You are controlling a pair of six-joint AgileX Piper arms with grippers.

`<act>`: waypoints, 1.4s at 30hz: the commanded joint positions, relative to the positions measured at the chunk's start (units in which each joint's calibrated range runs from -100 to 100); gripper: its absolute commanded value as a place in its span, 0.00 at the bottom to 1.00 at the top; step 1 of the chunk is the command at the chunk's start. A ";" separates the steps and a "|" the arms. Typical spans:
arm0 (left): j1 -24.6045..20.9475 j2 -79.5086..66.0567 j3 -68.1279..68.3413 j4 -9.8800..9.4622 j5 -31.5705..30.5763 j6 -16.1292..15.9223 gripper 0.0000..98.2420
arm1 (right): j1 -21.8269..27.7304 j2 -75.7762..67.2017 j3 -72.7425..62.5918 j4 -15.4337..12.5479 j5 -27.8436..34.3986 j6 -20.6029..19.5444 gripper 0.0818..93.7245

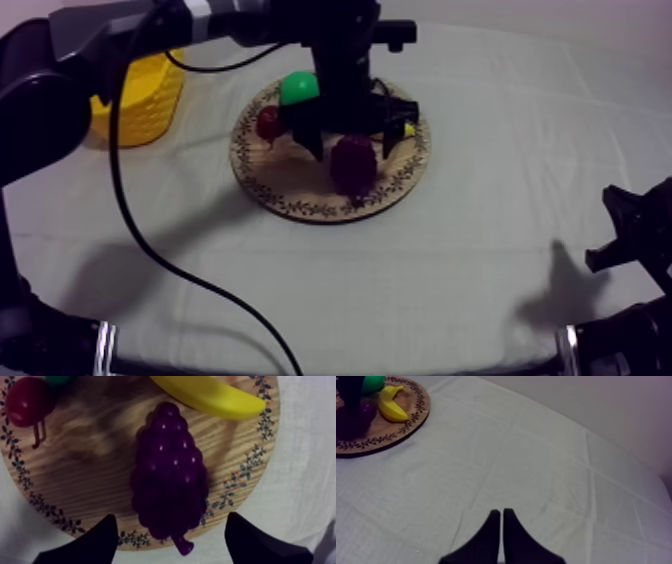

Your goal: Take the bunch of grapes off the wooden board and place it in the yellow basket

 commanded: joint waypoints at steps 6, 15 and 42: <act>-0.17 4.43 -3.49 0.65 1.16 -0.40 0.80 | -0.02 0.00 0.00 -0.01 0.00 0.01 0.00; -0.56 8.69 -7.38 1.52 1.89 -1.31 0.79 | -0.02 0.00 0.00 -0.01 0.00 0.01 0.00; -0.76 -4.04 -6.46 -0.62 4.16 -5.84 0.51 | -0.02 0.00 0.00 -0.01 0.00 0.01 0.00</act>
